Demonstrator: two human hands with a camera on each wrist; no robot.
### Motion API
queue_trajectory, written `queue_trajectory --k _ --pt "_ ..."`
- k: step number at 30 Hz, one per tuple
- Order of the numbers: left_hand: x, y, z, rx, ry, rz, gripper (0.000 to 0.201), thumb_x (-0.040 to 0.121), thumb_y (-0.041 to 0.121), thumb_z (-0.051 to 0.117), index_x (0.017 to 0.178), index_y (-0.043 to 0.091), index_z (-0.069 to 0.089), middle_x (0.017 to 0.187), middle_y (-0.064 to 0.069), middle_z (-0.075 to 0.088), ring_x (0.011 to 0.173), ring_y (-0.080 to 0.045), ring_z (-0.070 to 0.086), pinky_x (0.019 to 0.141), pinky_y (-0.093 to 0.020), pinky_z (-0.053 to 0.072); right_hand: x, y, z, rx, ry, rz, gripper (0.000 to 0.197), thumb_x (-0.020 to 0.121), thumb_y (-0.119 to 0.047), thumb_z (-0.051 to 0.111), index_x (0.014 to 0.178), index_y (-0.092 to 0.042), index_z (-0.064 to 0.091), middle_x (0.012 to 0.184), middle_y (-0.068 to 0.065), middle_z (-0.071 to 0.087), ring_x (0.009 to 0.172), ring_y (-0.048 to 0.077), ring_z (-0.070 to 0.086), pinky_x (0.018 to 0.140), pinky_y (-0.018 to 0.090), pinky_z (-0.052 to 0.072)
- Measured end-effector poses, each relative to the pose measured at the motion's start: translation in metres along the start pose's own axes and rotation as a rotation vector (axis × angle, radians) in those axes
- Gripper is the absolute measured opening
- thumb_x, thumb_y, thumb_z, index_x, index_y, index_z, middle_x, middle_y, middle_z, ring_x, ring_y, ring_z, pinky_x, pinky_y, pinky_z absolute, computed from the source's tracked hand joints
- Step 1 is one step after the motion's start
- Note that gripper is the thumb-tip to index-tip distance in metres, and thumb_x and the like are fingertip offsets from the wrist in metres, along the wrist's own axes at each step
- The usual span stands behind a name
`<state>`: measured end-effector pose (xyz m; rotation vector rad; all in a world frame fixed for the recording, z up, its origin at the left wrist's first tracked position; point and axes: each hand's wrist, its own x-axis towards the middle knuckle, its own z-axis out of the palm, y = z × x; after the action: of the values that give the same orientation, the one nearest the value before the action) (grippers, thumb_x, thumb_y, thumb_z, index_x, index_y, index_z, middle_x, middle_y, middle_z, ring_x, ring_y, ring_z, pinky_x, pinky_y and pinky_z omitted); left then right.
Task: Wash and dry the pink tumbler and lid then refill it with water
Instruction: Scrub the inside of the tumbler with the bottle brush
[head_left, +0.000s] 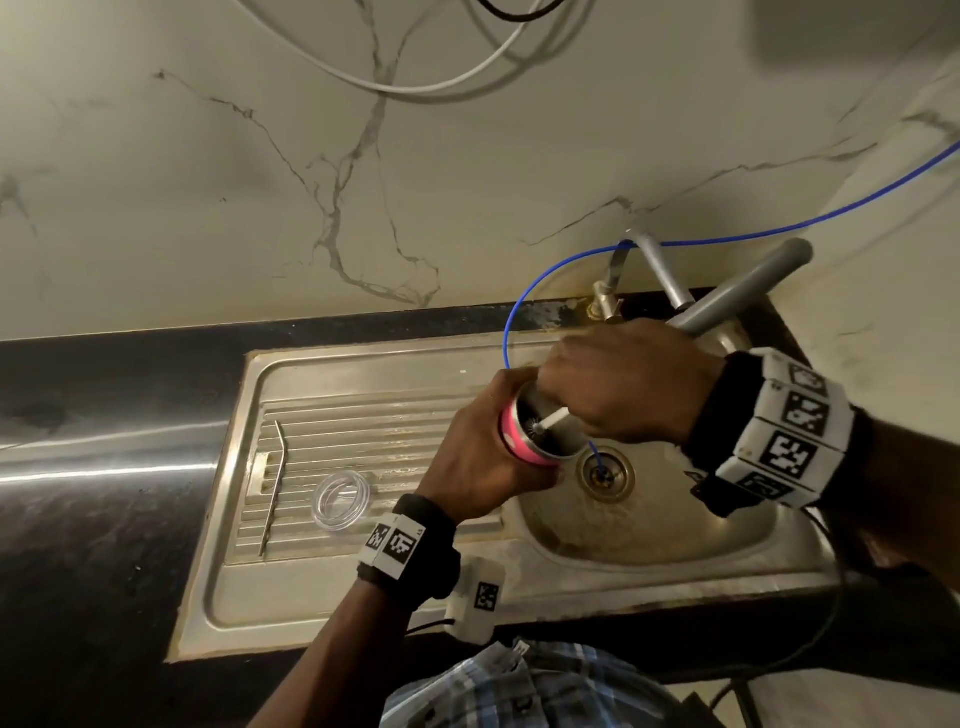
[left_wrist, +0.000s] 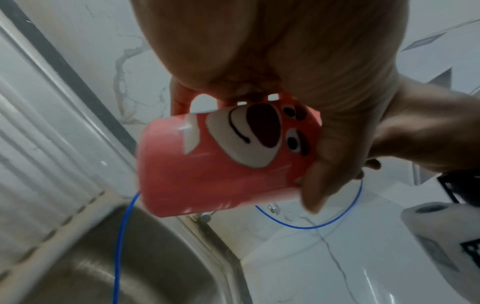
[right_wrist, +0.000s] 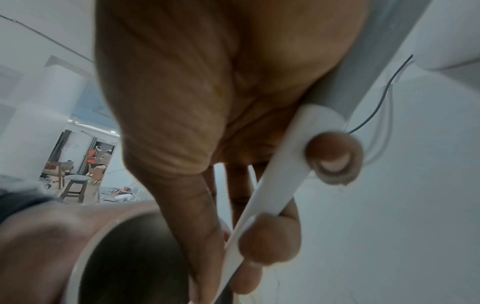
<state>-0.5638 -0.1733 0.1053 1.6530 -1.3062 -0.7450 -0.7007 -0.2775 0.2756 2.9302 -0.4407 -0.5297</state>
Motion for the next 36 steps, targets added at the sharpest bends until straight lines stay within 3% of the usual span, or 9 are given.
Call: queue_trajectory --k 8,13,16,20,24,27,30,32,36 --pt "-0.003 -0.017 -0.010 0.024 0.076 -0.012 0.089 0.061 0.013 0.101 0.136 0.031 0.056 0.119 0.011 0.072 0.107 -0.014 0.071 0.091 -0.041 0.057 -0.010 0.017 -0.011 0.036 0.052 0.092 0.016 0.099 -0.032 0.055 0.085 -0.032 0.046 0.090 -0.009 0.052 0.080 0.015 0.057 0.062 0.034 0.041" --pt "0.002 0.002 -0.001 0.004 0.021 0.034 0.093 0.058 0.018 0.099 0.135 0.043 0.053 0.121 0.011 0.072 0.108 -0.009 0.070 0.089 -0.031 0.058 -0.006 -0.003 -0.003 0.026 -0.027 0.041 0.010 0.102 -0.025 0.050 0.110 -0.025 0.056 0.117 -0.002 0.062 0.103 0.020 0.064 0.079 0.038 0.053" --pt "0.005 -0.003 -0.001 -0.014 0.040 0.032 0.092 0.060 0.013 0.100 0.137 0.035 0.054 0.121 0.011 0.072 0.109 -0.007 0.070 0.087 -0.021 0.055 -0.007 -0.002 -0.003 0.046 -0.033 0.039 0.010 0.103 -0.024 0.050 0.111 -0.024 0.055 0.116 -0.002 0.061 0.103 0.020 0.063 0.085 0.040 0.055" --pt "0.004 -0.018 -0.011 0.016 0.103 0.010 0.092 0.063 0.017 0.103 0.140 0.026 0.055 0.124 0.011 0.071 0.113 -0.010 0.070 0.094 -0.033 0.058 -0.015 0.005 -0.009 0.021 0.001 0.050 0.019 0.104 -0.026 0.047 0.089 -0.030 0.037 0.085 -0.008 0.040 0.095 0.018 0.064 0.071 0.037 0.048" --pt "0.008 -0.004 -0.007 0.034 0.072 0.044 0.092 0.061 0.021 0.101 0.139 0.033 0.053 0.125 0.010 0.071 0.112 -0.014 0.069 0.094 -0.045 0.059 -0.013 -0.003 -0.009 0.005 0.009 0.037 0.012 0.105 -0.023 0.043 0.110 -0.025 0.053 0.110 -0.002 0.058 0.100 0.019 0.063 0.072 0.035 0.046" --pt "0.011 0.007 -0.002 0.031 0.057 0.086 0.094 0.059 0.018 0.100 0.136 0.041 0.052 0.125 0.010 0.071 0.112 -0.013 0.069 0.093 -0.042 0.058 -0.007 -0.006 -0.007 0.026 -0.038 0.038 0.017 0.103 -0.021 0.047 0.116 -0.021 0.057 0.116 -0.001 0.062 0.102 0.021 0.064 0.079 0.037 0.052" --pt "0.011 0.000 -0.004 0.032 0.068 0.057 0.093 0.060 0.018 0.100 0.138 0.034 0.053 0.125 0.010 0.070 0.113 -0.012 0.069 0.094 -0.040 0.059 -0.009 0.002 -0.010 0.012 -0.008 0.033 0.007 0.102 -0.022 0.049 0.098 -0.026 0.053 0.108 -0.003 0.061 0.088 0.018 0.060 0.071 0.035 0.049" --pt "0.010 -0.010 -0.008 0.066 0.077 0.038 0.092 0.061 0.020 0.100 0.140 0.030 0.053 0.124 0.010 0.070 0.112 -0.014 0.068 0.094 -0.046 0.058 -0.015 0.010 -0.017 0.005 0.007 0.031 0.025 0.103 -0.027 0.049 0.081 -0.030 0.037 0.094 -0.006 0.055 0.078 0.014 0.050 0.067 0.034 0.046" --pt "0.009 -0.009 -0.011 0.077 0.101 0.044 0.093 0.060 0.020 0.100 0.139 0.033 0.054 0.124 0.011 0.070 0.112 -0.015 0.068 0.093 -0.047 0.057 -0.018 0.008 -0.019 0.004 0.035 0.039 0.026 0.102 -0.029 0.049 0.081 -0.030 0.034 0.085 -0.009 0.041 0.076 0.013 0.045 0.064 0.033 0.044"
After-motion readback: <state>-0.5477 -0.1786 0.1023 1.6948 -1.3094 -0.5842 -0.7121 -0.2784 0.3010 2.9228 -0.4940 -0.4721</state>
